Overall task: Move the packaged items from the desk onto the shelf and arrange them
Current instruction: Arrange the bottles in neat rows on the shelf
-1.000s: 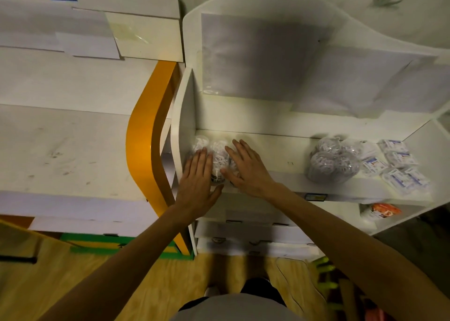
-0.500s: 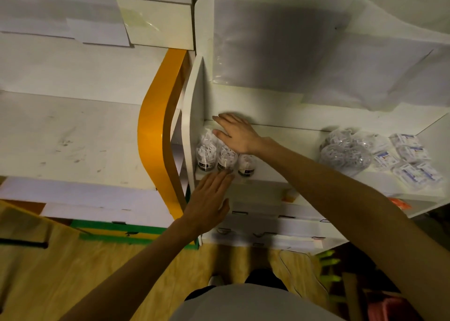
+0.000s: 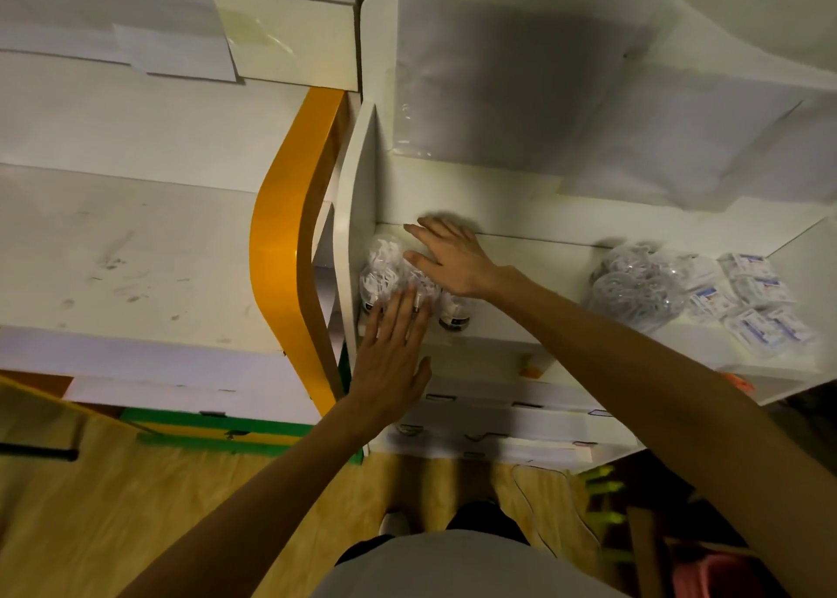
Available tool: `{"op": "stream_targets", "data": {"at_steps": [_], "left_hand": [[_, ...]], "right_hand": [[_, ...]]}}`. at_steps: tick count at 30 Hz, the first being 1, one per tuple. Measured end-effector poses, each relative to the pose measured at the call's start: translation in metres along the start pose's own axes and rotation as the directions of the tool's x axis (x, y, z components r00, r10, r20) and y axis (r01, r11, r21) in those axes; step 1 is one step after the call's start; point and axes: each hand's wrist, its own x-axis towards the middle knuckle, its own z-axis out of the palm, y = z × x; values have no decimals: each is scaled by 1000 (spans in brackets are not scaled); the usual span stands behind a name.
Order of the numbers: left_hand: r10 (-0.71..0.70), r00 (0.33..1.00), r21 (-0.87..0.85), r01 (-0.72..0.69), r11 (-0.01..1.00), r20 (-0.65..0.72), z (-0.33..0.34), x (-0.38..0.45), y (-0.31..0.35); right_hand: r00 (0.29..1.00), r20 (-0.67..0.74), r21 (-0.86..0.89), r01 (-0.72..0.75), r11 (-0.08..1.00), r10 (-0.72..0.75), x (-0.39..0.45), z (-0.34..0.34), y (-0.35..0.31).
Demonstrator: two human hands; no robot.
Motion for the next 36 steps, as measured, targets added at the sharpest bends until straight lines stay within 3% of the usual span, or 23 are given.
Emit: {"op": "stream_targets", "data": {"at_steps": [5, 9, 15, 19, 22, 26, 36], "left_hand": [[16, 999, -11, -17, 1000, -42, -5, 5, 0], [-24, 992, -61, 17, 998, -122, -21, 26, -14], [-105, 994, -82, 105, 991, 7, -23, 55, -29], [-129, 989, -32, 131, 991, 68, -20, 75, -30], [-91, 983, 7, 91, 996, 157, -22, 89, -32], [-37, 977, 30, 32, 999, 210, -22, 89, -35], [-3, 960, 15, -1, 1000, 282, -27, 81, -39]], "right_hand": [[961, -256, 210, -51, 976, 106, -31, 5, 9], [924, -370, 225, -8, 974, 93, -69, 22, 18], [943, -332, 65, 49, 997, -24, -81, 39, 20], [966, -251, 93, -31, 995, 53, -63, 29, 9], [979, -174, 50, -100, 994, 107, -49, 22, 9], [996, -25, 36, -85, 996, 86, -42, 26, 13], [999, -4, 72, -33, 997, 33, -48, 25, 12]]}}
